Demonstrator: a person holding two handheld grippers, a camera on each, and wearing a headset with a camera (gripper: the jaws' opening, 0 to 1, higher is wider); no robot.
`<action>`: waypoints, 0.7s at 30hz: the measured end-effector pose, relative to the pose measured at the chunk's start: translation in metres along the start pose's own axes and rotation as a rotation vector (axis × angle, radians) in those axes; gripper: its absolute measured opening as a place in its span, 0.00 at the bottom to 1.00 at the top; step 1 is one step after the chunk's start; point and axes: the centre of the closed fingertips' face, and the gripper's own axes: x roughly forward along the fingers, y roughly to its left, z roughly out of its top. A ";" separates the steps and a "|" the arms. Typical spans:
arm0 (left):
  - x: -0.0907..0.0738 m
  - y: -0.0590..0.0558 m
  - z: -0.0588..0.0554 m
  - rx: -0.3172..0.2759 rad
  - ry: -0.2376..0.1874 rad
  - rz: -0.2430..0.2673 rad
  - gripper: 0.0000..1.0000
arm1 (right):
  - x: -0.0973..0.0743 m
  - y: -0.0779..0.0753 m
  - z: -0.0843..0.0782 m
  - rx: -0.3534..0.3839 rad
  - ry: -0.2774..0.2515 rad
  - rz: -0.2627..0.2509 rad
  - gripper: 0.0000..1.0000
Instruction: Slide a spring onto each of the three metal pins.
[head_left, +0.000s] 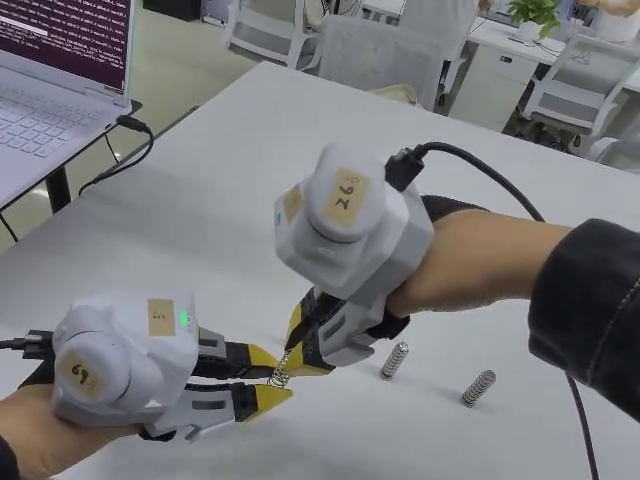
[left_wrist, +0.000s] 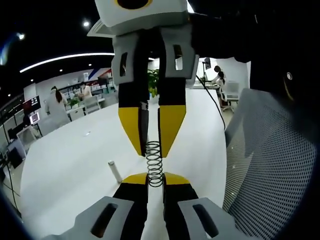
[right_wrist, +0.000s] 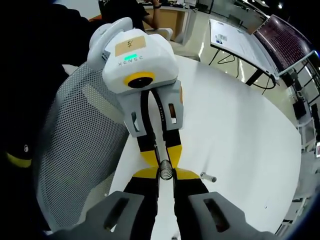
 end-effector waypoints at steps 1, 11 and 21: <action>0.000 0.000 0.000 0.001 -0.001 0.001 0.03 | 0.000 0.000 0.000 0.000 -0.001 0.000 0.07; 0.002 -0.001 0.001 0.002 -0.003 -0.005 0.03 | -0.001 0.001 -0.002 0.008 0.005 0.004 0.07; 0.003 -0.002 0.003 0.007 -0.009 -0.017 0.03 | -0.002 0.003 0.004 0.010 -0.012 0.010 0.07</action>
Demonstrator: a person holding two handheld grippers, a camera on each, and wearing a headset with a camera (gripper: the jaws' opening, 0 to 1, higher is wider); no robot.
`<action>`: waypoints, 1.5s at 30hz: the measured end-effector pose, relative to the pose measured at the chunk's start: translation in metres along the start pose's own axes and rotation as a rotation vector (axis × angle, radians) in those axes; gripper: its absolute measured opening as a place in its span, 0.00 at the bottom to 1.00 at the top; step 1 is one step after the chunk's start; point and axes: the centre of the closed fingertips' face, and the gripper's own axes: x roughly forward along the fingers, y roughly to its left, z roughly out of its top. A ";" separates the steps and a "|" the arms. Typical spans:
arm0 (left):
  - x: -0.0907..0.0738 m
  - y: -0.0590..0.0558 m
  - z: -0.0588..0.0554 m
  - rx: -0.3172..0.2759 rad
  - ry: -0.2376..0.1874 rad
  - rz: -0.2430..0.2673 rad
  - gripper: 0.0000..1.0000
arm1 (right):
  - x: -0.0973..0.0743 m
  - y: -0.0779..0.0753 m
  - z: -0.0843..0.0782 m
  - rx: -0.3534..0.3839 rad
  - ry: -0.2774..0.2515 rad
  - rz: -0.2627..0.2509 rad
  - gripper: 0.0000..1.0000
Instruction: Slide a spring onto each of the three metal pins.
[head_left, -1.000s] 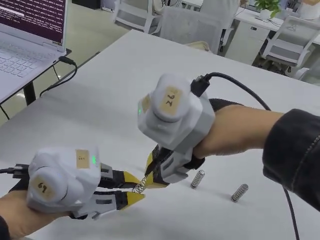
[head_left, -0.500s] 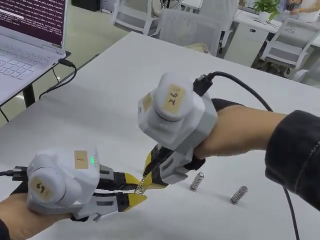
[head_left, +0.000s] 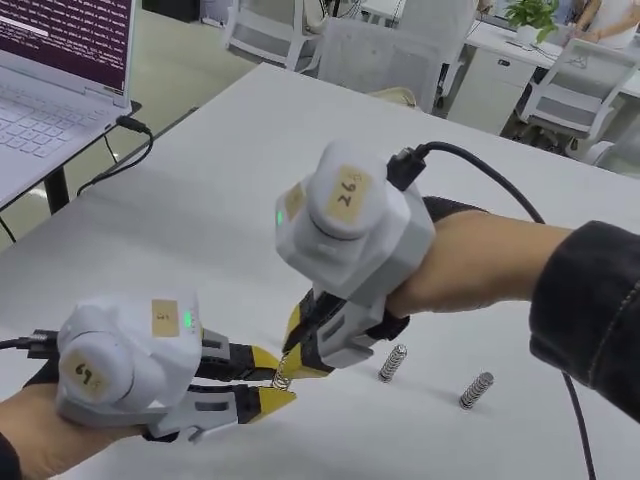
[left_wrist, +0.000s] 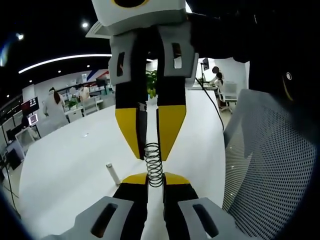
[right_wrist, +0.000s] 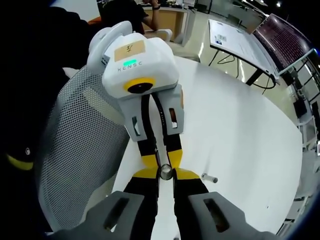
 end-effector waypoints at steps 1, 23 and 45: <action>0.000 0.000 0.000 0.002 0.000 0.000 0.03 | 0.000 0.000 0.000 -0.001 -0.001 -0.001 0.07; -0.001 0.000 -0.010 -0.079 0.017 0.001 0.17 | -0.001 -0.013 -0.012 0.019 0.017 -0.018 0.07; -0.012 0.009 -0.024 -0.181 -0.016 0.076 0.61 | -0.019 -0.034 -0.025 0.082 -0.007 -0.071 0.07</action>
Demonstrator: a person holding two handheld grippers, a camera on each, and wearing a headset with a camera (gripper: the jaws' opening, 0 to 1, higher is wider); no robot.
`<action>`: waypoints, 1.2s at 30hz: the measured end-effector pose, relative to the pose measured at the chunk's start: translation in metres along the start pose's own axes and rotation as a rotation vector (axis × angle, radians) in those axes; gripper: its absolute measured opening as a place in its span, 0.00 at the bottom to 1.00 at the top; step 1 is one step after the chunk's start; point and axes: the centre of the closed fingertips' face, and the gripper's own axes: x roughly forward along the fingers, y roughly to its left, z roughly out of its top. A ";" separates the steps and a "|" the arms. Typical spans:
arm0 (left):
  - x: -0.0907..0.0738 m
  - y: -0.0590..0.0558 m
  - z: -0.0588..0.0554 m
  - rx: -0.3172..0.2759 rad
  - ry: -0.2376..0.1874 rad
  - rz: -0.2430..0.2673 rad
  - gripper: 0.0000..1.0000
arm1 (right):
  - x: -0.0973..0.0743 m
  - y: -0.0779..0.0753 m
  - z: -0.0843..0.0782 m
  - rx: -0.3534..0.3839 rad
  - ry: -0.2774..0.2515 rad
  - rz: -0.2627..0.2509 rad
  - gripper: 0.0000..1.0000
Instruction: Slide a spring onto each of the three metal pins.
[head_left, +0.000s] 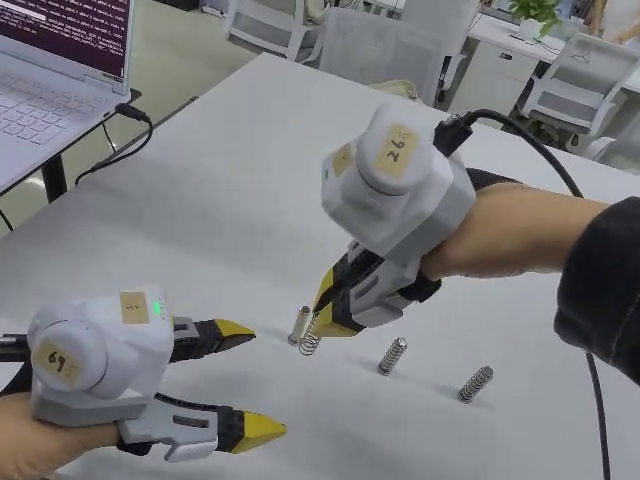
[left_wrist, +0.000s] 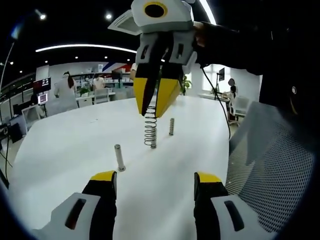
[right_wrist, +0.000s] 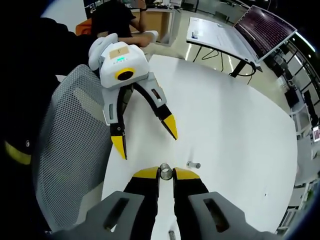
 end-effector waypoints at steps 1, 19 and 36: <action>0.000 0.000 0.000 0.000 -0.002 0.004 0.64 | -0.001 -0.001 0.000 0.003 -0.001 -0.001 0.07; -0.002 0.003 0.003 -0.027 -0.043 0.028 0.88 | -0.011 -0.027 0.000 0.025 -0.015 -0.053 0.07; -0.005 0.001 0.003 -0.035 -0.053 0.030 0.94 | -0.001 -0.049 0.001 0.029 0.001 -0.088 0.07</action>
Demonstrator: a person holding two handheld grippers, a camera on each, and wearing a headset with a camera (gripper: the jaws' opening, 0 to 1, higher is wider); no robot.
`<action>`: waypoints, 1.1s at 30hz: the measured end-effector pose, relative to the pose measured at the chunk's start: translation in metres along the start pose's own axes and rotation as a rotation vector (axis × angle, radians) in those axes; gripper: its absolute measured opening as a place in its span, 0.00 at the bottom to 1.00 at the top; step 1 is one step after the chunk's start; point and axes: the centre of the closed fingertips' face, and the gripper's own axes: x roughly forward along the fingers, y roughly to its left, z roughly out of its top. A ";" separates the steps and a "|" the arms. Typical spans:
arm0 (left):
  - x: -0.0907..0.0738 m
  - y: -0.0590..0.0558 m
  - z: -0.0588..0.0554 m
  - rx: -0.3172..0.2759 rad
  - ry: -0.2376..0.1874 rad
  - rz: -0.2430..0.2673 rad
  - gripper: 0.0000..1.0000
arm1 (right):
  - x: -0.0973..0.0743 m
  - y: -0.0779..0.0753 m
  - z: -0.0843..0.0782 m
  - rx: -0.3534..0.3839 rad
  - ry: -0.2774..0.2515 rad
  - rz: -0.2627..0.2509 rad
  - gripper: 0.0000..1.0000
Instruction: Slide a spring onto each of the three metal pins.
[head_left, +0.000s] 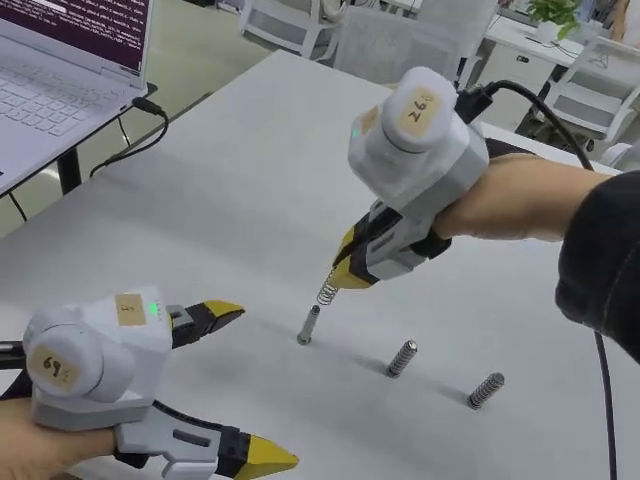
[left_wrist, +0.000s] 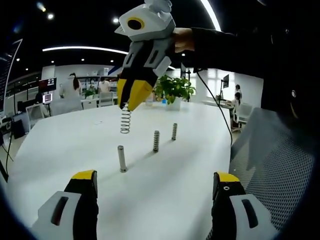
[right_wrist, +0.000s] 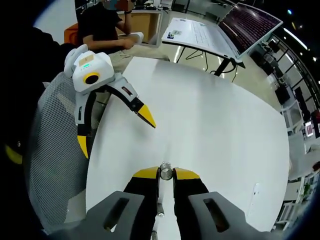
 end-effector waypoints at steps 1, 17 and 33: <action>0.000 0.000 0.000 0.000 0.001 -0.001 0.93 | 0.001 0.000 0.000 0.002 0.000 0.001 0.07; -0.001 -0.001 0.001 0.005 0.006 -0.003 0.91 | 0.018 -0.003 -0.004 0.019 0.022 0.022 0.07; -0.001 0.001 -0.001 0.003 0.012 -0.003 0.87 | 0.025 -0.006 -0.009 0.023 0.038 0.029 0.07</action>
